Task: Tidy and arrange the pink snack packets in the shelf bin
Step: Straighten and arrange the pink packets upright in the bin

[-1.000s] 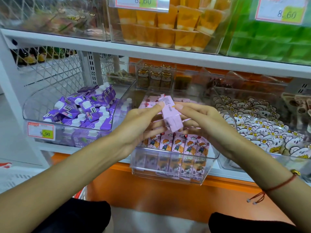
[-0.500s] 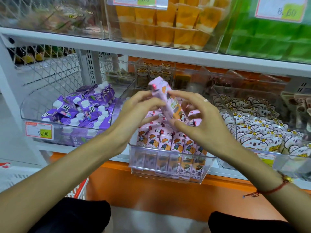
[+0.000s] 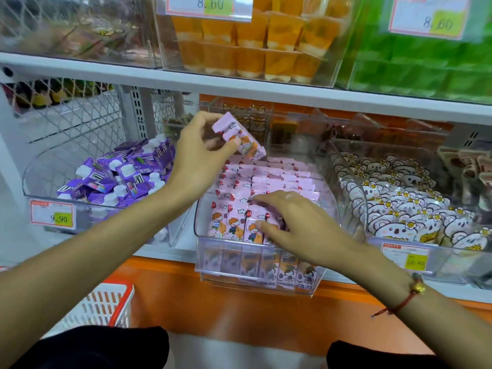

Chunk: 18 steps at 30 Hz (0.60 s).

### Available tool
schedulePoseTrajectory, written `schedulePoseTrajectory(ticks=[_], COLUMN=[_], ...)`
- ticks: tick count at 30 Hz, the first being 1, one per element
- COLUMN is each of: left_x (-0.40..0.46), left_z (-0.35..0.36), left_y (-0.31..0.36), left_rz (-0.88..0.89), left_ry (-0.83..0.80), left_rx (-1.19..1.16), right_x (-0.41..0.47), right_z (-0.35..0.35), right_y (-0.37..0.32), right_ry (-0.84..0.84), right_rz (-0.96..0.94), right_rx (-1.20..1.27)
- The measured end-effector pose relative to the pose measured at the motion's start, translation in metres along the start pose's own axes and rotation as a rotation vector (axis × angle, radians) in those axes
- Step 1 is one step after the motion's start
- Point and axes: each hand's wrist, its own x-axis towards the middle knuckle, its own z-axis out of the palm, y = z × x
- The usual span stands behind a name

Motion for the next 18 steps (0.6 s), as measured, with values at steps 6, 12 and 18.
schedulePoseTrajectory(ticks=[6,12,18], left_x=[0.050,0.076,0.102], left_z=[0.033,0.048,0.044], left_y=[-0.034,-0.064,-0.059], left_rz=[-0.032,-0.018,-0.043], left_ry=[-0.108,-0.194,-0.429], left_rx=[0.279,0.505,0.584], right_x=[0.000,-0.001,-0.001], right_z=[-0.002,-0.002,-0.003], right_y=[0.000,-0.001,-0.001], right_ry=[-0.031,-0.026,-0.024], right_rz=[0.009,0.008,-0.013], right_rx=[0.026,0.027,0.030])
